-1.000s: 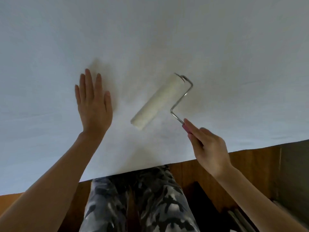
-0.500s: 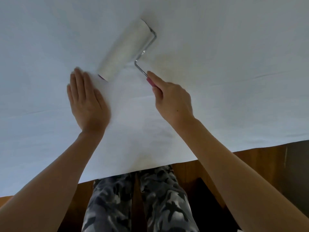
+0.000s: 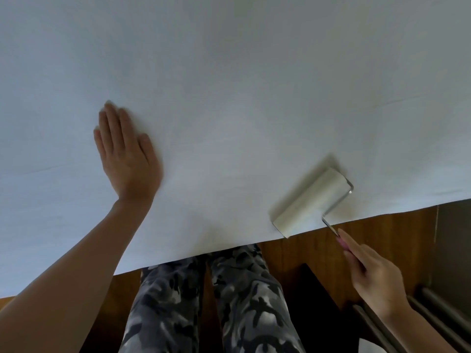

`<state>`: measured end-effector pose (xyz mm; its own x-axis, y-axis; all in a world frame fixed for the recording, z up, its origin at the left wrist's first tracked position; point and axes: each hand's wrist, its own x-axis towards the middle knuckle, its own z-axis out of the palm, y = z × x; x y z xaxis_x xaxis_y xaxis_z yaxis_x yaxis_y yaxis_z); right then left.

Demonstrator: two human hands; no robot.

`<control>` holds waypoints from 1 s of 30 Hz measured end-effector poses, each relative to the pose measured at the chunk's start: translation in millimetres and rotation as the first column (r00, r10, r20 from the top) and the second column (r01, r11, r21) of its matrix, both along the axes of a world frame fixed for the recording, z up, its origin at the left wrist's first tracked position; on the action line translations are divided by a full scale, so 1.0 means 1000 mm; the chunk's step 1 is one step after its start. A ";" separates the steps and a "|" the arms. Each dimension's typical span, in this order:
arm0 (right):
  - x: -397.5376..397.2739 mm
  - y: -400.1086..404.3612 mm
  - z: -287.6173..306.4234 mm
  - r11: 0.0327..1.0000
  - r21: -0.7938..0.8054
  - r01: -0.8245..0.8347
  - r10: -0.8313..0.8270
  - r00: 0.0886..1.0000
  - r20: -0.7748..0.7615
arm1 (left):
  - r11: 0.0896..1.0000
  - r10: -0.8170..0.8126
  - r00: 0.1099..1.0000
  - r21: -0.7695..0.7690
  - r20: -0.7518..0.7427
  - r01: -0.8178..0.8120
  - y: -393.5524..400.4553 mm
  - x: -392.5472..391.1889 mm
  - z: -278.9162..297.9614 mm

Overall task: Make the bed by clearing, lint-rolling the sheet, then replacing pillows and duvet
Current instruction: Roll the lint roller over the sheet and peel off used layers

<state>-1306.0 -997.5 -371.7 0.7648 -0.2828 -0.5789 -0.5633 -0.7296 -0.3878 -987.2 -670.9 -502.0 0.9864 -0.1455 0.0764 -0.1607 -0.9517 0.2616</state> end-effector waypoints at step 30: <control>0.170 0.032 -0.040 0.918 -0.068 0.390 -0.371 0.908 0.196 | 0.901 -0.418 0.886 0.030 -0.202 0.432 -0.125 -0.032 0.016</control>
